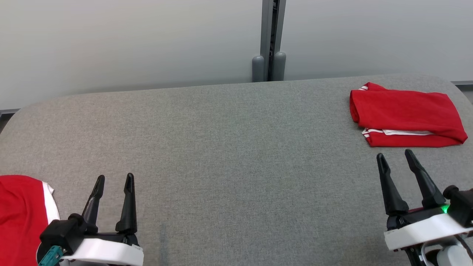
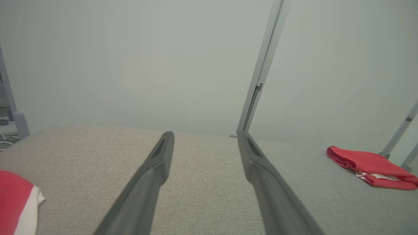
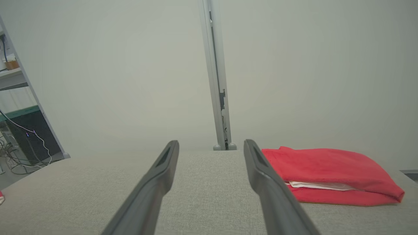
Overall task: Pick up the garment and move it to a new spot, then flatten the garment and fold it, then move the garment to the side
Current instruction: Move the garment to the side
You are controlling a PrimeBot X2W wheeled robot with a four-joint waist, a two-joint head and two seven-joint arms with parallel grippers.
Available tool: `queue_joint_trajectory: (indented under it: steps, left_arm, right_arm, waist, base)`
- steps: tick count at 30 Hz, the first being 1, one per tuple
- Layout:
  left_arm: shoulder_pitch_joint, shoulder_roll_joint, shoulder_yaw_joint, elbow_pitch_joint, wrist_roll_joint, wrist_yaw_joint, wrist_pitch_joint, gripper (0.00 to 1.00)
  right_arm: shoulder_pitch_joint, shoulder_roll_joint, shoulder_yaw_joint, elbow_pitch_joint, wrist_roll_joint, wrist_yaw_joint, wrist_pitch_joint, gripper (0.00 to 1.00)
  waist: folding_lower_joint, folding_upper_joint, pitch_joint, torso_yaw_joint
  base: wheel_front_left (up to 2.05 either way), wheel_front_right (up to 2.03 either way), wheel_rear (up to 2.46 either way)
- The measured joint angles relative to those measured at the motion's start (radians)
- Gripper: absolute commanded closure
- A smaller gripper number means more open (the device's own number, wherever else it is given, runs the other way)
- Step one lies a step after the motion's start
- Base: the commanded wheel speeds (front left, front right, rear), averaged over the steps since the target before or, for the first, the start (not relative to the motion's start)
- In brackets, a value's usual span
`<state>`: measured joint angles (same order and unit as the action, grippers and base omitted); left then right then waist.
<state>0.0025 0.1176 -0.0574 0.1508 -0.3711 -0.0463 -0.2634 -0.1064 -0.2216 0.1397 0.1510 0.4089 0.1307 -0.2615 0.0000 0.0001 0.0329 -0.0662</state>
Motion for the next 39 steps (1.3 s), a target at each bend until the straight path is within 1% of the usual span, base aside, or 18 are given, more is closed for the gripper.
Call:
queue_joint_trajectory:
  steps: [8,13,26,39]
  left_arm:
    - [0.019,-0.032,0.038,-0.009,0.037,-0.006,0.000,0.00]
    - [0.035,-0.039,0.048,-0.003,0.083,-0.007,0.000,0.00]
    - [0.035,-0.060,0.068,0.002,0.123,-0.024,0.000,0.00]
    - [0.033,-0.066,0.075,0.004,0.133,-0.033,0.000,0.00]
  right_arm:
    - [0.076,0.045,-0.016,-0.048,-0.053,0.000,0.000,0.00]
    - [0.105,0.076,-0.029,-0.067,-0.069,0.000,0.000,0.00]
    - [0.113,0.091,-0.058,-0.060,-0.093,0.000,0.000,0.00]
    - [0.098,0.096,-0.050,-0.049,-0.097,0.000,0.000,0.00]
  waist:
    - [0.0000,0.0000,-0.010,0.003]
    - [0.0000,0.0000,-0.016,0.006]
    - [0.0000,0.0000,-0.010,0.013]
    - [0.0000,0.0000,-0.001,0.015]
  base:
    - [0.00,0.00,0.00]
    - [0.00,0.00,0.00]
    - [0.00,0.00,0.00]
    - [0.00,0.00,0.00]
